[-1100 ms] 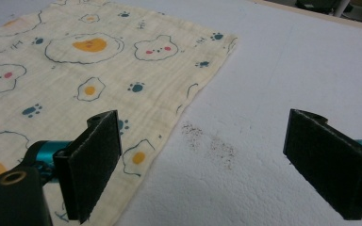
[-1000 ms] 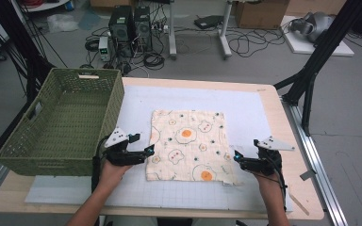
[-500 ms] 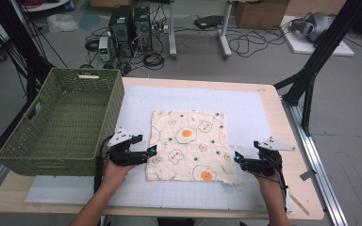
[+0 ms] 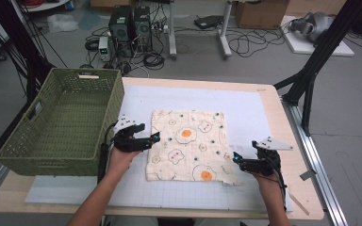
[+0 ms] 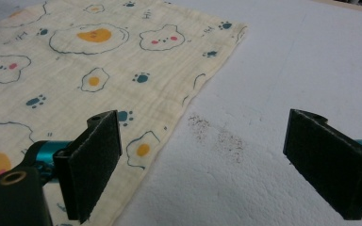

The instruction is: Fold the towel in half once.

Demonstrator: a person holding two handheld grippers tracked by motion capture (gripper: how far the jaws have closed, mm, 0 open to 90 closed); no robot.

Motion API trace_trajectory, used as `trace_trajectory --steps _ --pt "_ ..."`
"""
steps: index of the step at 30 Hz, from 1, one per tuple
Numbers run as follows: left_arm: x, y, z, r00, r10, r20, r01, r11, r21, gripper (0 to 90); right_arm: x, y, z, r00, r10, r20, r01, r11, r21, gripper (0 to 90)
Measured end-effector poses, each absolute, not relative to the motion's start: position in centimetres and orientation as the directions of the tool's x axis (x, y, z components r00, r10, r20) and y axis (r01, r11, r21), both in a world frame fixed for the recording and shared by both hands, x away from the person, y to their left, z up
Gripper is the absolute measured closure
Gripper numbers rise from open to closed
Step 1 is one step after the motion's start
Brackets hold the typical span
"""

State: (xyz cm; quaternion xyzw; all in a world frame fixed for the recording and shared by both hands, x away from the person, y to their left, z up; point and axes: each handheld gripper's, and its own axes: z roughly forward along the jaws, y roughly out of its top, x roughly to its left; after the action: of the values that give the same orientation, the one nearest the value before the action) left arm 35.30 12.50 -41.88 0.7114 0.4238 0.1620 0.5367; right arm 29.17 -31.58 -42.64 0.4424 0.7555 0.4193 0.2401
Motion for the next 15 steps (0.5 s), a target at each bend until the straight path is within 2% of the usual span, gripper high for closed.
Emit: trace_trajectory --steps 9,15 --pt "38.8 11.5 -40.9 0.562 0.790 -0.245 0.463 -0.054 0.885 23.4 29.3 -31.7 -42.7 -0.490 0.871 0.014 0.470 0.251 0.846 11.4" --pt "40.9 10.3 -41.3 0.525 0.831 -0.184 0.472 -0.104 0.876 22.9 29.4 -31.6 -42.7 -0.491 0.871 0.015 0.474 0.252 0.843 11.4"
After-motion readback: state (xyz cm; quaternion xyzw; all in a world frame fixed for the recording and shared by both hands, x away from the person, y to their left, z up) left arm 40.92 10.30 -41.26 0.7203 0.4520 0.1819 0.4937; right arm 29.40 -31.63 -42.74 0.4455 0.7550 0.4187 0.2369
